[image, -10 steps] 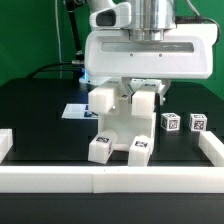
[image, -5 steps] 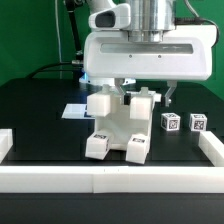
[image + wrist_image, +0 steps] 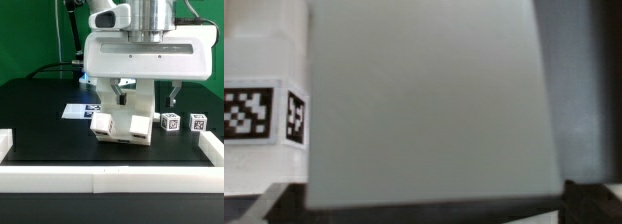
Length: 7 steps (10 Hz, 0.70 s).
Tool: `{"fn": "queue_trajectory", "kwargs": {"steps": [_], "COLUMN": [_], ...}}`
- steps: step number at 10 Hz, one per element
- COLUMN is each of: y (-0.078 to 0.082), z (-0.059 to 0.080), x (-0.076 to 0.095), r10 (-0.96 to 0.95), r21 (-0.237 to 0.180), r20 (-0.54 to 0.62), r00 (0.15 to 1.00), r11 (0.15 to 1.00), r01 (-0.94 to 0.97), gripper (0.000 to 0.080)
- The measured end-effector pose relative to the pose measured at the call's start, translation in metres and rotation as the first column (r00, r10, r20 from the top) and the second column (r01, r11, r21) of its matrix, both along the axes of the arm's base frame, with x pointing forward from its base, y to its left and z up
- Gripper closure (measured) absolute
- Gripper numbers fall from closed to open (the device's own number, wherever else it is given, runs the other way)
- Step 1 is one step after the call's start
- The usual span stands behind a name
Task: Assemble chair
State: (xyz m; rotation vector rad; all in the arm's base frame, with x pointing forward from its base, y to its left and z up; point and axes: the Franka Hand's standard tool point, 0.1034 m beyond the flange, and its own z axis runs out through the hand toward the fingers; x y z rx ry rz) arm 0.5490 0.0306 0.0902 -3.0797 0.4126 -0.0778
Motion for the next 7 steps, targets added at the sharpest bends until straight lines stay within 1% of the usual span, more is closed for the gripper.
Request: {"fn": "queue_trajectory", "kwargs": {"steps": [3, 5, 7], "y": [0.0, -0.001, 0.004], "z": [0.001, 0.02, 0.04], "x": [0.0, -0.005, -0.021], "r10": [0.0, -0.016, -0.053], "r21": [0.001, 0.017, 0.041], "r20": [0.0, 0.001, 0.012], "r00": [1.0, 1.0, 0.999], "r11": [1.0, 1.0, 0.998], "r01": [0.0, 0.016, 0.052], "gripper": [0.015, 0.015, 0.015]}}
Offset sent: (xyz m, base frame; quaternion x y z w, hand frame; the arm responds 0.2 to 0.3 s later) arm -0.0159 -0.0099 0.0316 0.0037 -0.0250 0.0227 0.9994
